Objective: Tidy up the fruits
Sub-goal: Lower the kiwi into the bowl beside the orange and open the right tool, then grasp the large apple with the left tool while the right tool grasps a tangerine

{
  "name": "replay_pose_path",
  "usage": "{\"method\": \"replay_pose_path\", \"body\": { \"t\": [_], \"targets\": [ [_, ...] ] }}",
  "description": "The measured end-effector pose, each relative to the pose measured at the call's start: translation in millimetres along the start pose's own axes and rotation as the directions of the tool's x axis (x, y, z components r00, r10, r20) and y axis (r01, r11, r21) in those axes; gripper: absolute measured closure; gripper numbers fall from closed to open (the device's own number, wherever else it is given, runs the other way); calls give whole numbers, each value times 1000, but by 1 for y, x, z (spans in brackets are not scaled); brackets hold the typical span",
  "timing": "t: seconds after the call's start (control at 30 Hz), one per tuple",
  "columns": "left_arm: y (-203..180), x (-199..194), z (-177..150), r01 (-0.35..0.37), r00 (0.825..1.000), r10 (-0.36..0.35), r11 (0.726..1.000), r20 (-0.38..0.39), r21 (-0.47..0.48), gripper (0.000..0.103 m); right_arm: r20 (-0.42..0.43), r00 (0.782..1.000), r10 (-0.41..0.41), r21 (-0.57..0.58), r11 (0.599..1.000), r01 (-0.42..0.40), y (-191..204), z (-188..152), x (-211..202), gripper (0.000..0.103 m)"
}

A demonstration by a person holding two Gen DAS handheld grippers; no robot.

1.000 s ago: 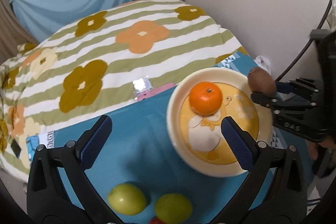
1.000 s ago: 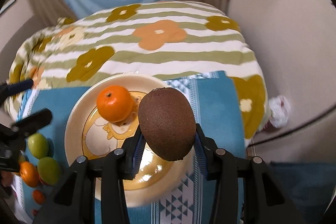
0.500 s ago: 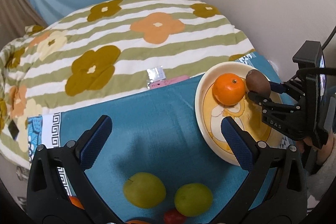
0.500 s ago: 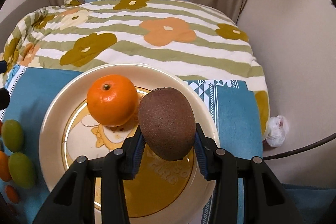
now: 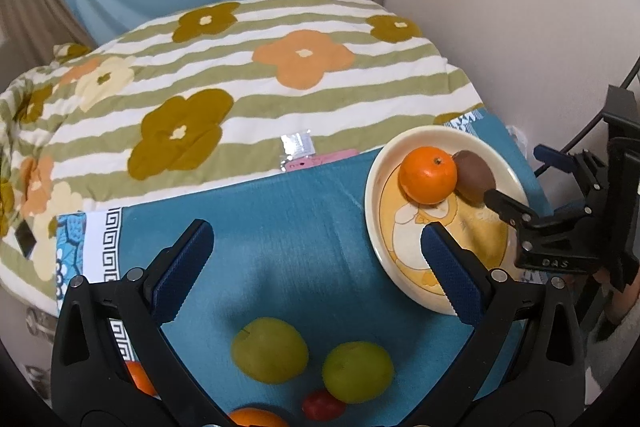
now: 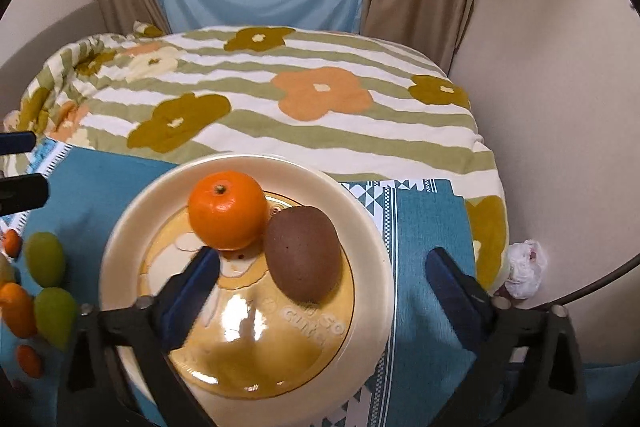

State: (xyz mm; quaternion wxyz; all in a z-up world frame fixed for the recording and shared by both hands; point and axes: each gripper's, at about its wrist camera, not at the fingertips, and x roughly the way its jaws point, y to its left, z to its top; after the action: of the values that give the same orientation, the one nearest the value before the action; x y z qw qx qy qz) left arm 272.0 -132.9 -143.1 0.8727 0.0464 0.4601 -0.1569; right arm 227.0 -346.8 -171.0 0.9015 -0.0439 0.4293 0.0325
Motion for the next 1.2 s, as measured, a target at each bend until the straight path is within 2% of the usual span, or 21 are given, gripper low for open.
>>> {"method": "replay_pose_path", "body": {
  "t": [0.17,0.4,0.6,0.7,0.83,1.0,1.2],
  "targets": [
    [-6,-27,-1,-21,999,21,1000,42,-4,0,-8,1000,24,20,1000,-24,-2,2,-30,0],
    [-8,-80,-15,-38,995,42,998,92,-46,0,-14,1000,9,28,1000,-9,3,-3,-85,0],
    [-7,-130,-41,-119,985,125,991,118,-59,0,0,1000,26,31,999,-26,12,-15,-133,0],
    [-5,-155,-59,-150,978,159,986,132,-75,0,1,998,62,34,997,-62,18,-24,-150,0],
    [-1,-180,-86,-199,969,210,975,132,-95,0,2,995,98,25,995,-98,32,-35,-161,0],
    [7,-197,-119,-290,949,299,952,95,-98,0,-11,989,146,-15,989,-146,53,-47,-165,0],
    [29,-211,-154,-260,957,273,956,95,-135,0,-38,978,206,-47,977,-208,86,-59,-163,0]
  ]
}}
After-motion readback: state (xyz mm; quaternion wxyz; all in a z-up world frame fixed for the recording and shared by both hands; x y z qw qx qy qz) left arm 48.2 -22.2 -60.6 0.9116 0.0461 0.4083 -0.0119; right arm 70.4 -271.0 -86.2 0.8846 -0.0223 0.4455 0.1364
